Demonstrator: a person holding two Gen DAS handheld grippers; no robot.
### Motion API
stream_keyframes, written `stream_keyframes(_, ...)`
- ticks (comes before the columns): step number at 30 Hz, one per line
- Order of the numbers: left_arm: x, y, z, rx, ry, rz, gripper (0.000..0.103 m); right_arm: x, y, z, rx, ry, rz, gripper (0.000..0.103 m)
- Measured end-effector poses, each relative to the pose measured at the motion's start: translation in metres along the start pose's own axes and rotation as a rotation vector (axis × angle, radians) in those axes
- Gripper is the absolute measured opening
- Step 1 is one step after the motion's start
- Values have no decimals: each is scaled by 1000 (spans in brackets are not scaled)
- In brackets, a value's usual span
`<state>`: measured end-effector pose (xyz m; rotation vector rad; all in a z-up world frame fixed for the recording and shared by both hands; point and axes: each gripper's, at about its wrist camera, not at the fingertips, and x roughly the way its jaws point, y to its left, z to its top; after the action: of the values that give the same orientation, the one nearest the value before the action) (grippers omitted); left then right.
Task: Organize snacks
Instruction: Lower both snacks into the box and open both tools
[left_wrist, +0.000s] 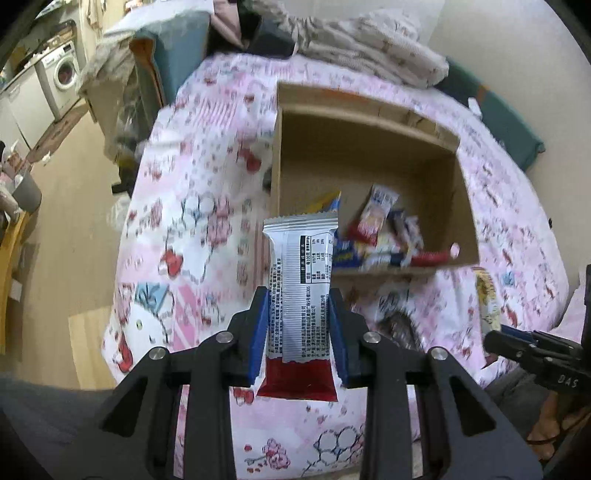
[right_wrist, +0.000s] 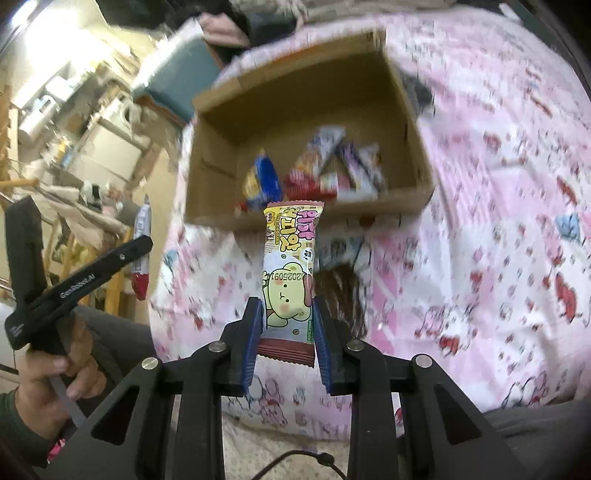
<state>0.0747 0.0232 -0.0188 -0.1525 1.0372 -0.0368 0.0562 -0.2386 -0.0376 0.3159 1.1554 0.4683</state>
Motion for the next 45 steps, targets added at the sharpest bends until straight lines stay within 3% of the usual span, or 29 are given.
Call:
stream_keyframes(13,8,-25,65,77,-77,-10,27,-6,-5,69,7,-144,9,29)
stream_keyframes(22,51,-38,88,99,-38,23,27,23,-36,105,102,-171,39,29)
stream_keyframes(31,85,-42,91,96,-26,27,27,46,-50,107,109,-160,8,29)
stream_keyframes(39,91,-46,93,136,-67,32,27,64,-56,104,107,-129,-38,29)
stream_keyframes(45,98,-44,91,116,-38,11,28,67,-58,102,115,-124,-53,29)
